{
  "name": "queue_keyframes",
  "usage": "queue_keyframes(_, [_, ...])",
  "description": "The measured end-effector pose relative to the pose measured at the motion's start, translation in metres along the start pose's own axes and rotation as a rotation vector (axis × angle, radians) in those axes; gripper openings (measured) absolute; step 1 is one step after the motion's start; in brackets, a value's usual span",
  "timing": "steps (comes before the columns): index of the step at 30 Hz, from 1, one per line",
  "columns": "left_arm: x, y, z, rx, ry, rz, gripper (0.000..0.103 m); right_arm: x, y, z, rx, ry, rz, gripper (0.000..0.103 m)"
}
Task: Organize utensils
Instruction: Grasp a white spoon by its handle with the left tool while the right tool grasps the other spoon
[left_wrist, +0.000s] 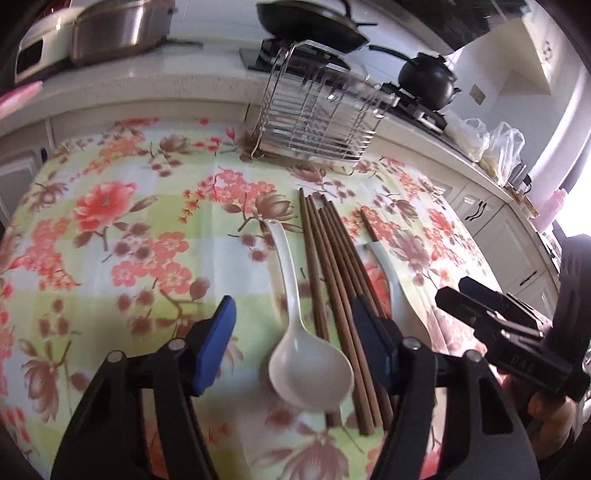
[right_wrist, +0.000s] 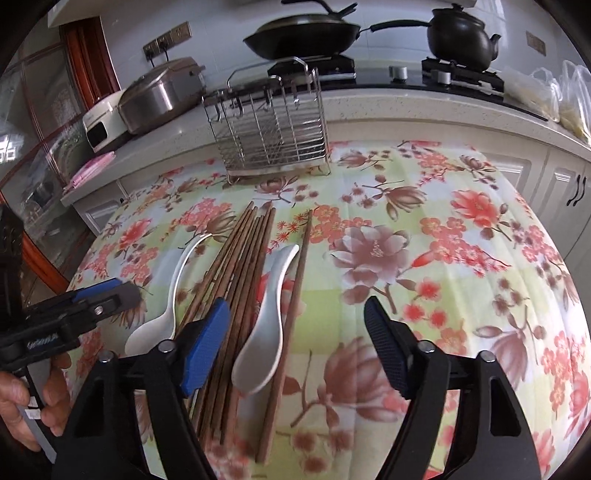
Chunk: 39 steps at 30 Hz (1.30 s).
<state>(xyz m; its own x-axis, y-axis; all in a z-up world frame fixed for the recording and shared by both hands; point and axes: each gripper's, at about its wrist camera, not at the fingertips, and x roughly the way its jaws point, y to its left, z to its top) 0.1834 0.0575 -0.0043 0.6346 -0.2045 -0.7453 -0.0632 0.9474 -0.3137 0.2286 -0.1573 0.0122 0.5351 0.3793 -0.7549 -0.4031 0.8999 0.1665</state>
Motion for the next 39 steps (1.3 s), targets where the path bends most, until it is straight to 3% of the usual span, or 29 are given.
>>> queue_keyframes(5, [0.031, 0.009, 0.021, -0.021, 0.074, -0.064, 0.043, 0.027, 0.011, 0.017, -0.028, 0.06, -0.004, 0.055])
queue_keyframes(7, [0.04, 0.011, 0.027, -0.036, 0.095, -0.085, 0.043, 0.036, 0.014, 0.022, -0.031, 0.078, -0.003, 0.051])
queue_keyframes(9, [0.05, 0.014, 0.032, -0.041, 0.115, -0.095, 0.04, 0.045, 0.015, 0.024, -0.037, 0.097, -0.01, 0.043])
queue_keyframes(18, [0.069, 0.017, 0.038, -0.046, 0.155, -0.139, 0.029, 0.072, 0.023, 0.03, -0.066, 0.157, -0.032, 0.022])
queue_keyframes(25, [0.074, 0.013, 0.038, -0.022, 0.162, -0.152, 0.013, 0.08, 0.026, 0.031, -0.085, 0.169, -0.036, 0.019])
queue_keyframes(27, [0.072, 0.012, 0.038, -0.014, 0.158, -0.149, 0.01, 0.082, 0.026, 0.03, -0.087, 0.174, -0.028, 0.013])
queue_keyframes(39, [0.033, 0.01, 0.042, 0.013, 0.081, -0.142, 0.005, 0.03, 0.024, 0.036, -0.088, 0.064, 0.039, 0.01])
